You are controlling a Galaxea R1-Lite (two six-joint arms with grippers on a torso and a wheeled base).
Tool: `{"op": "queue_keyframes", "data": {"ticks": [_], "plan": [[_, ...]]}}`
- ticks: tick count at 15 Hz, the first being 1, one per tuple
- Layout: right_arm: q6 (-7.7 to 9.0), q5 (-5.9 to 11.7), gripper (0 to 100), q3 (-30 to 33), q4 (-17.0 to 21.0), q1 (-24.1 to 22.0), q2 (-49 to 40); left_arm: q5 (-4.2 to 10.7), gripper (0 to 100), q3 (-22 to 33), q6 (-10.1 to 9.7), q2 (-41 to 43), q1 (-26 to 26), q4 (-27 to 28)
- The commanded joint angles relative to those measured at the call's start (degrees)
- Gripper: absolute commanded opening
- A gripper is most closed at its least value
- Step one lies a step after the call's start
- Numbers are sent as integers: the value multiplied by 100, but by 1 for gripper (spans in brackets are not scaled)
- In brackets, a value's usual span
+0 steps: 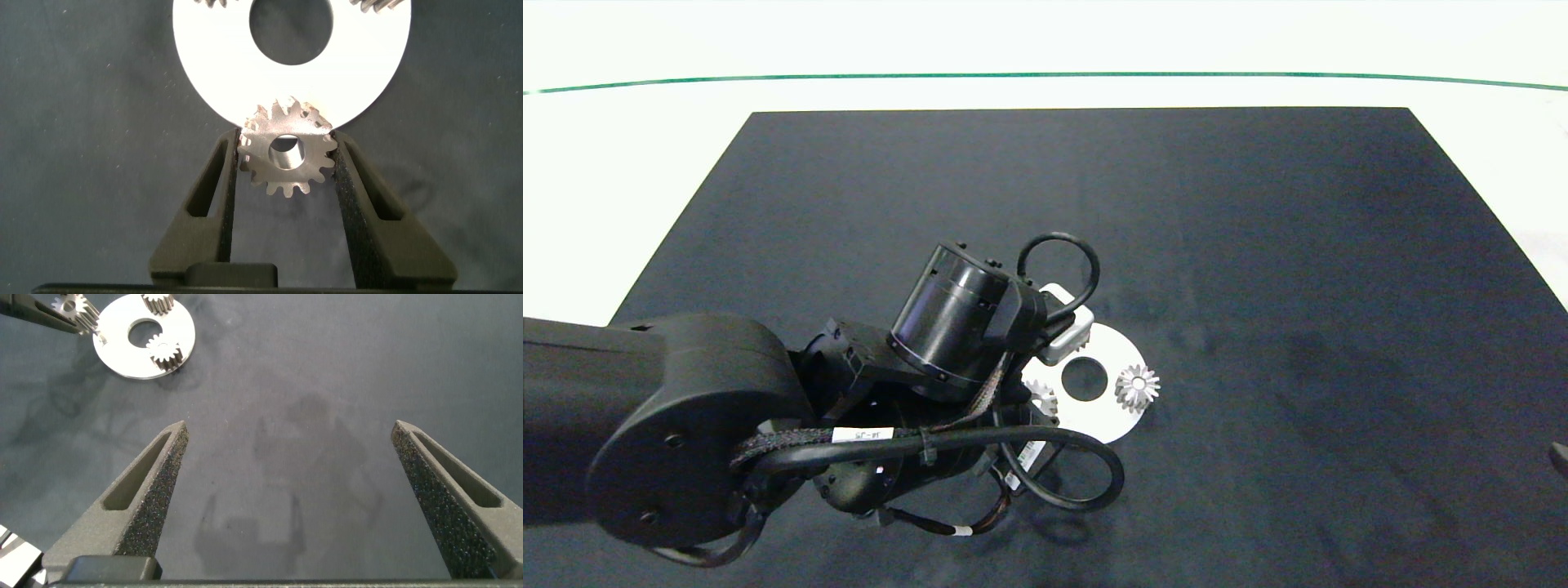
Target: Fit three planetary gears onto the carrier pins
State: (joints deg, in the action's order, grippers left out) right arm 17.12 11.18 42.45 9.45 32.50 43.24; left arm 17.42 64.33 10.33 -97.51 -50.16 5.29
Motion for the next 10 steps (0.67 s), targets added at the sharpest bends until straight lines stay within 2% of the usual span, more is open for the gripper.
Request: {"op": "queue_keyframes", "data": {"ticks": [1, 10], "plan": [[11, 7, 100, -8, 4, 2, 9, 16, 25, 1, 5, -75, -72, -28], [11, 7, 100, -8, 4, -7, 0, 33, 25, 45, 92, -251, -20, -81]]}}
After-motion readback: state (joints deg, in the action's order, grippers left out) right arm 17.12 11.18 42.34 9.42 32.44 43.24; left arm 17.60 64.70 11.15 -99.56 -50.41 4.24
